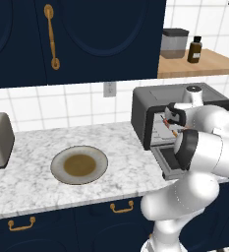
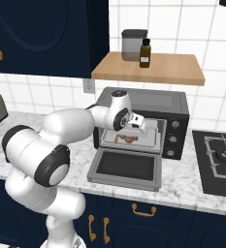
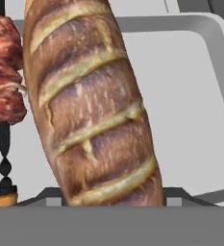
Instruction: Pick up the kebab skewer and baguette bread, and place them inside the toaster oven. Close the toaster oven door and start by setting the timer.
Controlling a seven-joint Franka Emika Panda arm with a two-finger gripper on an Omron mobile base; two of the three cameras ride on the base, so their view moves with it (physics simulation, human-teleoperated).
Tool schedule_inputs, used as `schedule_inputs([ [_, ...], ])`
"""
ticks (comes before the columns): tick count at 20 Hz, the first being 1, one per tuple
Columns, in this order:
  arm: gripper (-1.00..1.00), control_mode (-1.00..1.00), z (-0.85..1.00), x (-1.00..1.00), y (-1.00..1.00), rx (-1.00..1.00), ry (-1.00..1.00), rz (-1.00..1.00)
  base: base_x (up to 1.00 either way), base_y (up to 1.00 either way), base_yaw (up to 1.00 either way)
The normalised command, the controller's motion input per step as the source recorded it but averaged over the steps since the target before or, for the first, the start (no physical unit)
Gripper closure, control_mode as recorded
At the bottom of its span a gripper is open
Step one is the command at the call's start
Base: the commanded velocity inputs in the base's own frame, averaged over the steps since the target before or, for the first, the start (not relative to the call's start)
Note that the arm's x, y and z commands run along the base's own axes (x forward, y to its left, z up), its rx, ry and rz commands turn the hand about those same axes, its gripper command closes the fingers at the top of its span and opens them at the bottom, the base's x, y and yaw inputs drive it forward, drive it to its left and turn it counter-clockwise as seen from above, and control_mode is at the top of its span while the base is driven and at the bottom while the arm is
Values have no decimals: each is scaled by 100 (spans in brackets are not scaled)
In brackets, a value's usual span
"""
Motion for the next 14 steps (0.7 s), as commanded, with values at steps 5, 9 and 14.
schedule_inputs([
  [5,100,-100,-12,6,-6,0,0,7,0,0,0],
  [9,-100,-100,-6,5,0,0,0,5,0,0,0],
  [14,-100,-100,0,-1,-4,0,0,4,0,0,0],
])
